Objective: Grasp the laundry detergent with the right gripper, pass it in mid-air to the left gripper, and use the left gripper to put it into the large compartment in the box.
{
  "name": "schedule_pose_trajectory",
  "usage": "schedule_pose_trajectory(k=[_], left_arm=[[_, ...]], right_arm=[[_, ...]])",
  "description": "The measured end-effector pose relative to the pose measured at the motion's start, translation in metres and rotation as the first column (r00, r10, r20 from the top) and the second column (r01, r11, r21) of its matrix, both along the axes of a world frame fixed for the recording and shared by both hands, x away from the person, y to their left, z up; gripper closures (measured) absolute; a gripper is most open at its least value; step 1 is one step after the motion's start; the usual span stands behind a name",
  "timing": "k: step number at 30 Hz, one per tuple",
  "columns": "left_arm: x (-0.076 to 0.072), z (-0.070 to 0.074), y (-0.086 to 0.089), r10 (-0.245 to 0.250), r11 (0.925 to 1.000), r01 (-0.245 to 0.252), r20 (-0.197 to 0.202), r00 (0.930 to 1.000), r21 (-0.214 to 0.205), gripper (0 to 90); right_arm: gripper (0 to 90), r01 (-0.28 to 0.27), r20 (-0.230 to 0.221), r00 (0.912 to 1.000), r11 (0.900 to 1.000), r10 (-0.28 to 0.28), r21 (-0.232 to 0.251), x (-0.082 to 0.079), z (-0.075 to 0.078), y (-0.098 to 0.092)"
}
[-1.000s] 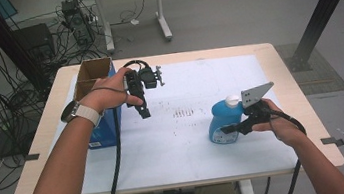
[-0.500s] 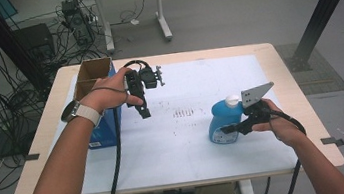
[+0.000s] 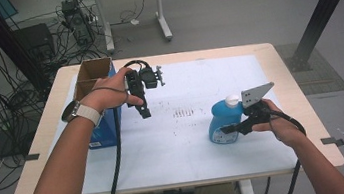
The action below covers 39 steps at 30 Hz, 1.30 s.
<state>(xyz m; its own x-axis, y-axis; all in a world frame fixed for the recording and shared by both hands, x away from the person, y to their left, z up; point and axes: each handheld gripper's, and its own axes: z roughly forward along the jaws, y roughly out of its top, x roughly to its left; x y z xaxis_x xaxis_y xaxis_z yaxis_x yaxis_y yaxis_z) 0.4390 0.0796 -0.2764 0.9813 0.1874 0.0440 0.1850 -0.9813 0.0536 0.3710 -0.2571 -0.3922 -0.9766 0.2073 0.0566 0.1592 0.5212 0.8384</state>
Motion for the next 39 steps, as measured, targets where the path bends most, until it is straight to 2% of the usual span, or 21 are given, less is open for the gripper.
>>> schedule_pose_trajectory(k=[28, 34, 39], left_arm=[[-0.001, 0.003, 0.001, 0.011, 0.9999, -0.011, 0.003, 0.9999, -0.005, 10.4], [-0.003, 0.006, 0.002, 0.024, 0.9996, -0.024, 0.005, 0.9997, -0.014, 10.4], [-0.005, 0.012, 0.001, 0.035, 0.9992, -0.036, -0.009, 0.9993, -0.02, 12.4]], right_arm=[[44.1, 0.018, 0.005, 0.9998, 0.9996, -0.018, 0.022, -0.001, -0.002, -0.001], [44.3, 0.025, 0.009, 0.9996, 0.9995, -0.025, 0.02, -0.002, -0.001, 0.0], [44.4, 0.037, 0.019, 0.9991, 0.9993, -0.037, 0.009, -0.003, 0.001, 0.004]])
